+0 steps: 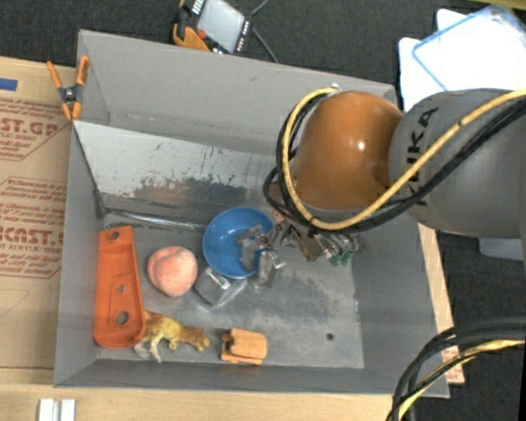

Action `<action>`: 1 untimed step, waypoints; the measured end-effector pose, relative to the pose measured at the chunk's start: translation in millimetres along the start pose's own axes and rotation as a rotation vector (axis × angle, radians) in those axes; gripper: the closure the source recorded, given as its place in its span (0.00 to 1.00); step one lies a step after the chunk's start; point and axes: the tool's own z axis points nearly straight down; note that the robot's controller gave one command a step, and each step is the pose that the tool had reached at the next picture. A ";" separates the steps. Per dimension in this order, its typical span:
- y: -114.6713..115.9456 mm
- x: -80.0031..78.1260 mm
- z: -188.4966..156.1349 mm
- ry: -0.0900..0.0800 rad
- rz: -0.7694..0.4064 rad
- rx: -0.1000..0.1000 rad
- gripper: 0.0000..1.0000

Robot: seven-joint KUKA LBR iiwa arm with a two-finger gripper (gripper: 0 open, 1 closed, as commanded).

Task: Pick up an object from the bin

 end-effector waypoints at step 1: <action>-8.7 4.3 13.4 -0.004 -0.206 0.001 1.00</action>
Offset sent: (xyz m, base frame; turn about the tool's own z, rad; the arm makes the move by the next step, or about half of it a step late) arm 0.0097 0.0208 -0.0368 0.1969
